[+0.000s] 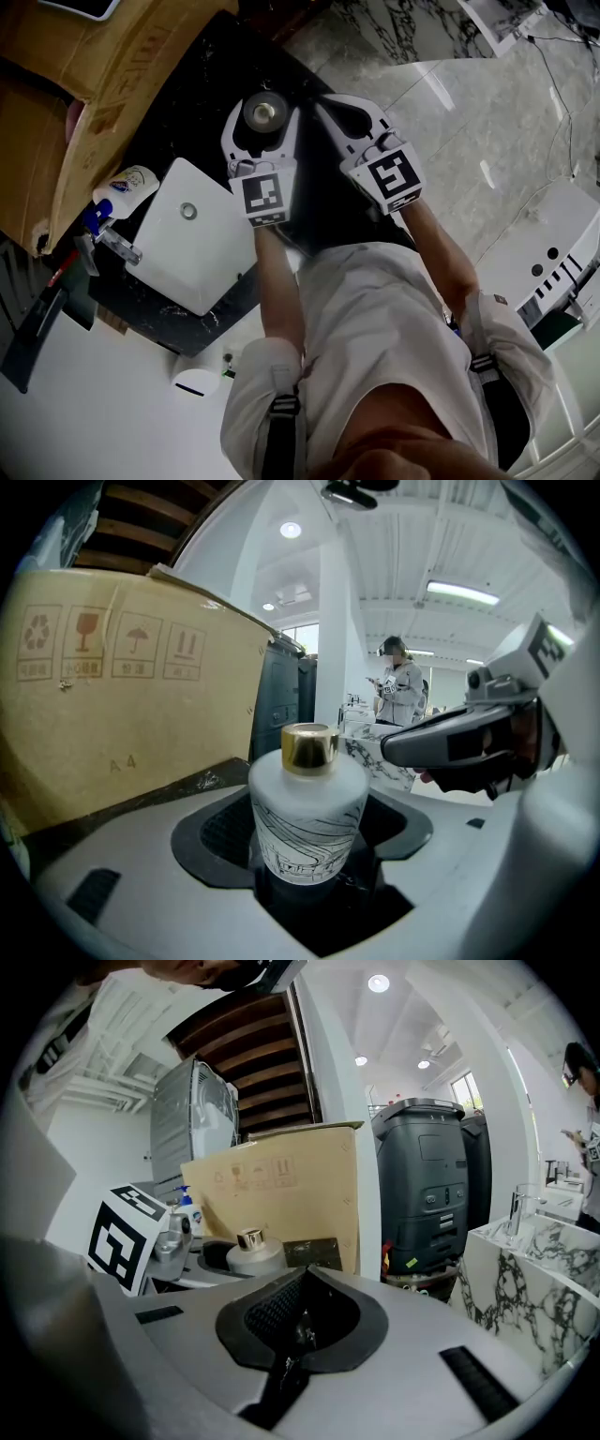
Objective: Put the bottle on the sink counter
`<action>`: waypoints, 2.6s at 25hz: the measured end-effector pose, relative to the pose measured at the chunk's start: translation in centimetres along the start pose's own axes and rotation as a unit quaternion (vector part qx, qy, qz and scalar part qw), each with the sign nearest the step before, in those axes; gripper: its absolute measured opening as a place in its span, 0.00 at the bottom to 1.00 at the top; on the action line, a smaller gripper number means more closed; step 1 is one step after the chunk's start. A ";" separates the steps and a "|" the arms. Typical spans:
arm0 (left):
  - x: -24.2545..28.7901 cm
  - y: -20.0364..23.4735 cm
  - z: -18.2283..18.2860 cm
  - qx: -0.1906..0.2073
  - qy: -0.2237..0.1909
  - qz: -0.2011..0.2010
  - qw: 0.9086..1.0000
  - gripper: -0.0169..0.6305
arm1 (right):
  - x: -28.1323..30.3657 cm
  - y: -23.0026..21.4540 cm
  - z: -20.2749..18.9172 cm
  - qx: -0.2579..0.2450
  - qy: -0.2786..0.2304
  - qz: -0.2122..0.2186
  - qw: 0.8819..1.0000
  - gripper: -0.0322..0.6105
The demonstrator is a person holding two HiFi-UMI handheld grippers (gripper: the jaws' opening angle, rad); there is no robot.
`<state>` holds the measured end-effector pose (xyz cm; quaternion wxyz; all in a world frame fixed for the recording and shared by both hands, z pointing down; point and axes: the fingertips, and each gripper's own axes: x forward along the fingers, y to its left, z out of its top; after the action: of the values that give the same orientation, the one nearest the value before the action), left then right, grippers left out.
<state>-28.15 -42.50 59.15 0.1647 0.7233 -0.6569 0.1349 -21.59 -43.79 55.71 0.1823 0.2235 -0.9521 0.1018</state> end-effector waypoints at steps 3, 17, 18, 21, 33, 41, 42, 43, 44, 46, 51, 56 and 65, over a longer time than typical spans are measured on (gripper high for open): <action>0.3 0.0 -0.4 0.001 0.006 -0.001 1.000 0.53 | 0.2 -0.1 -0.3 0.002 0.002 -0.001 1.000 0.05; 1.9 -0.3 -0.9 0.002 0.024 -0.010 1.000 0.53 | 0.3 -0.5 -1.3 0.008 0.011 -0.004 1.000 0.05; 2.0 -0.3 -0.9 0.003 0.024 -0.011 1.000 0.53 | 0.3 -0.5 -1.3 0.008 0.011 -0.004 1.000 0.05; 2.2 -0.3 -0.9 0.002 0.024 -0.012 1.000 0.53 | 0.2 -0.5 -1.5 0.010 0.011 -0.004 1.000 0.05; 2.6 -0.4 -1.1 -0.003 0.031 -0.015 0.999 0.54 | -0.2 -0.6 -1.7 0.006 0.014 -0.006 1.000 0.05; 1.8 -0.2 -2.0 -0.004 0.049 0.001 0.999 0.54 | -1.0 -0.1 -1.8 0.003 0.014 -0.002 1.000 0.05; 1.6 -0.3 -2.1 -0.006 0.051 0.002 0.999 0.55 | -1.2 0.0 -1.8 0.001 0.015 -0.001 1.000 0.05; 1.4 -0.2 -2.2 -0.007 0.052 0.004 0.999 0.55 | -1.3 0.1 -1.8 0.000 0.016 0.000 1.000 0.05; 1.2 -0.2 -2.3 -0.009 0.053 0.006 0.999 0.55 | -1.4 0.2 -1.8 -0.001 0.016 0.000 1.000 0.05; 0.8 -0.2 -2.6 -0.013 0.053 0.010 0.998 0.55 | -1.7 0.5 -1.9 -0.004 0.016 0.002 1.000 0.05; -0.5 -0.4 -3.3 -0.030 0.058 0.008 0.998 0.55 | -2.6 1.2 -1.9 -0.003 0.017 0.004 1.000 0.05; -2.8 -1.0 -3.6 -0.060 0.052 0.008 0.997 0.54 | -3.4 2.2 -1.7 -0.005 0.017 0.012 1.000 0.05; -7.0 -2.2 -1.4 -0.058 0.019 0.012 0.998 0.53 | -5.0 3.8 0.3 -0.025 -0.005 0.028 0.999 0.05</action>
<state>-26.67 -35.40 57.39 0.2172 0.7018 -0.6690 0.1125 -19.23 -38.56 53.06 0.1797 0.1927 -0.9612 0.0817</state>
